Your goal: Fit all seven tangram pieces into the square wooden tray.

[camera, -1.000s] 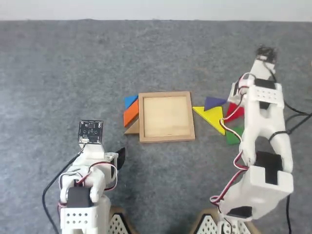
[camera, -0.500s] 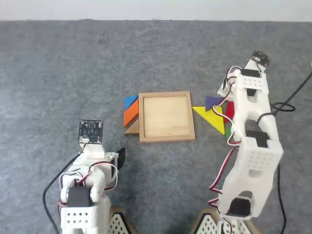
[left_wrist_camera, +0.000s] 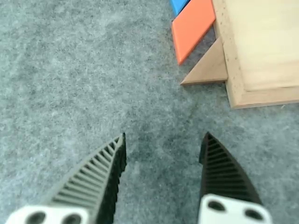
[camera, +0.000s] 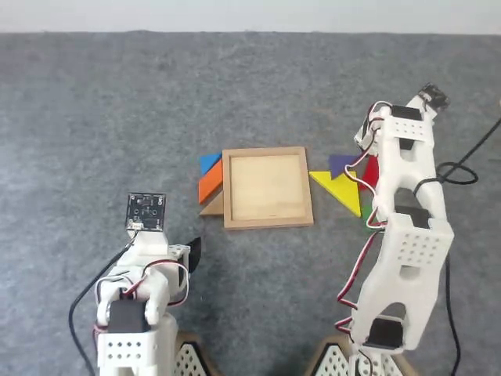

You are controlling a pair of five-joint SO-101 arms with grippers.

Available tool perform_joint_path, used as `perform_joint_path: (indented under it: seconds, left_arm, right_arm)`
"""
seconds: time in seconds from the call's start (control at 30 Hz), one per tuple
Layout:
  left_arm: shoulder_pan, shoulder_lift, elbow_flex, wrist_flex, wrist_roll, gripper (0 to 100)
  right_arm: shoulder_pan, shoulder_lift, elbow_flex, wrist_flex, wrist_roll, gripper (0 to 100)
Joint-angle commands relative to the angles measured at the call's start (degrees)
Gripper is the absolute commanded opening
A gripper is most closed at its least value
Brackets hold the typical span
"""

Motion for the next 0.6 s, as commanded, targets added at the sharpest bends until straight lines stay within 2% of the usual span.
perform_joint_path:
  seconds: [0.0,0.2,0.4,0.57]
  left_arm:
    - [0.0,-0.6,-0.4,0.4,-0.4,24]
    - [0.0,-0.6,-0.4,0.4,-0.4,24]
    - [0.0,-0.6,-0.4,0.4,-0.4,24]
    - [0.0,-0.6,-0.4,0.4,-0.4,24]
  right_arm:
    - [0.6,0.2,-3.0,-0.3,-0.6,29.6]
    - [1.0,2.5,-5.3,0.2,-0.5,28.0]
    - [2.6,2.3,-5.4,1.4,-0.4,11.3]
    - [2.8,2.3,-7.0,6.1,-0.5,10.6]
